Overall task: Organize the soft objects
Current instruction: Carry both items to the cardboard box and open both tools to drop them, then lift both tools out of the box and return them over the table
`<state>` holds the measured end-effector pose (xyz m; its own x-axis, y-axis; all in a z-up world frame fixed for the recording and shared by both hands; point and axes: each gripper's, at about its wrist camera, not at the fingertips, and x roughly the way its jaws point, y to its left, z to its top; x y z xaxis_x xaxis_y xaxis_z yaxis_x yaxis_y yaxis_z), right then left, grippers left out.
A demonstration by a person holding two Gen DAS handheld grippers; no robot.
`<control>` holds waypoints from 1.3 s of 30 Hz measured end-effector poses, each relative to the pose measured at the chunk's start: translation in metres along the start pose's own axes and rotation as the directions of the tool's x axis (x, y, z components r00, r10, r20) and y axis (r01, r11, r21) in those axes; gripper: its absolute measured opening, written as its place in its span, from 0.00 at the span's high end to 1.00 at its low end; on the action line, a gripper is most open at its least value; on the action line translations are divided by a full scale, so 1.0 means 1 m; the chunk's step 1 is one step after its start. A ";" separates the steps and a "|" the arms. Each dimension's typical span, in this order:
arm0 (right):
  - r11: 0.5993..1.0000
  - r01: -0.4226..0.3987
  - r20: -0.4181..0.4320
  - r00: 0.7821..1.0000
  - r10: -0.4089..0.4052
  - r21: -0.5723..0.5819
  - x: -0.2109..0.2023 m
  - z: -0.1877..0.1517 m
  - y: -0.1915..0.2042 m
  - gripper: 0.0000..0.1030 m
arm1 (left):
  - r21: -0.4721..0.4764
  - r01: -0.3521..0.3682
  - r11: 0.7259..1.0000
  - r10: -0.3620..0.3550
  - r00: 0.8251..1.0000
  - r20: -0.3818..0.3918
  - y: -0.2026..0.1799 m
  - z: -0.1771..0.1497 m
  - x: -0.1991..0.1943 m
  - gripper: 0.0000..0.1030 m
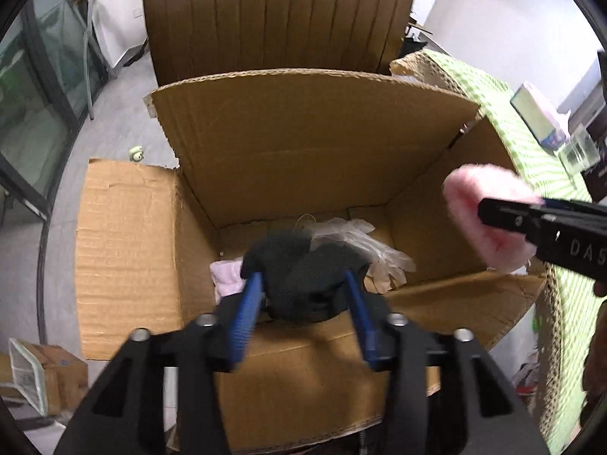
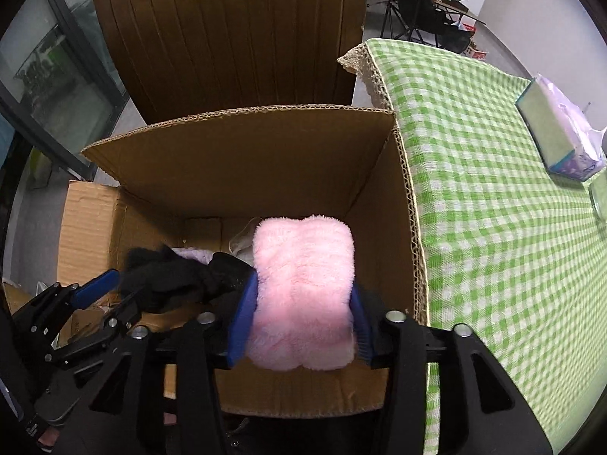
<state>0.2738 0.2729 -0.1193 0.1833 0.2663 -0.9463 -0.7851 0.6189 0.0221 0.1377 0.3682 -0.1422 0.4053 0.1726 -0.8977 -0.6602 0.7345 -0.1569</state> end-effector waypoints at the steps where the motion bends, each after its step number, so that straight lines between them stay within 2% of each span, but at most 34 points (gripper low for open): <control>1: 1.000 0.004 0.004 1.000 -0.004 -0.001 0.000 0.000 0.001 0.44 | -0.010 -0.008 1.000 0.008 1.000 0.007 0.001 0.000 0.001 0.43; 3: 1.000 0.005 0.007 1.000 -0.005 -0.001 0.002 0.003 0.002 0.44 | -0.028 0.001 1.000 -0.001 1.000 0.008 0.004 0.000 0.002 0.35; 8: 1.000 0.012 0.020 1.000 -0.012 0.001 0.001 0.014 -0.002 0.44 | -0.043 0.006 0.999 -0.006 1.000 0.003 0.006 0.002 0.005 0.29; 22: 1.000 0.010 0.060 0.998 -0.011 0.011 -0.013 0.007 -0.007 0.44 | -0.044 0.021 0.999 -0.019 0.999 0.036 0.005 0.002 -0.009 0.28; 26: 1.000 -0.005 0.117 0.993 0.003 0.015 -0.031 0.004 -0.009 0.44 | -0.043 0.008 0.999 -0.004 0.996 0.091 0.003 0.004 -0.024 0.28; 30: 0.999 -0.030 0.213 0.977 0.023 0.027 -0.055 -0.006 -0.014 0.44 | -0.028 0.002 1.000 0.003 0.986 0.166 -0.003 0.003 -0.046 0.25; 33: 0.999 -0.021 0.299 0.954 0.005 0.050 -0.076 -0.017 -0.021 0.44 | -0.011 0.004 1.000 -0.001 0.968 0.253 -0.012 0.000 -0.069 0.24; 35: 0.998 -0.012 0.363 0.932 -0.011 0.059 -0.091 -0.025 -0.025 0.41 | -0.008 0.009 1.000 -0.005 0.938 0.346 -0.016 -0.003 -0.089 0.23; 37: 0.997 0.003 0.437 0.899 -0.035 0.074 -0.108 -0.034 -0.030 0.36 | -0.012 0.006 1.000 0.000 0.890 0.456 -0.018 -0.009 -0.111 0.18; 38: 0.997 0.006 0.483 0.875 -0.042 0.076 -0.118 -0.040 -0.032 0.35 | -0.009 -0.003 1.000 0.007 0.868 0.496 -0.020 -0.011 -0.119 0.16; 39: 0.997 0.007 0.515 0.856 -0.047 0.080 -0.126 -0.045 -0.034 0.35 | -0.001 -0.024 1.000 0.020 0.828 0.560 -0.022 -0.016 -0.131 0.14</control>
<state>0.2509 0.1855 -0.0155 0.4981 0.5794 -0.6451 -0.7343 0.6776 0.0416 0.0897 0.3189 -0.0277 0.6764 0.5254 -0.5162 -0.6702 0.7297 -0.1354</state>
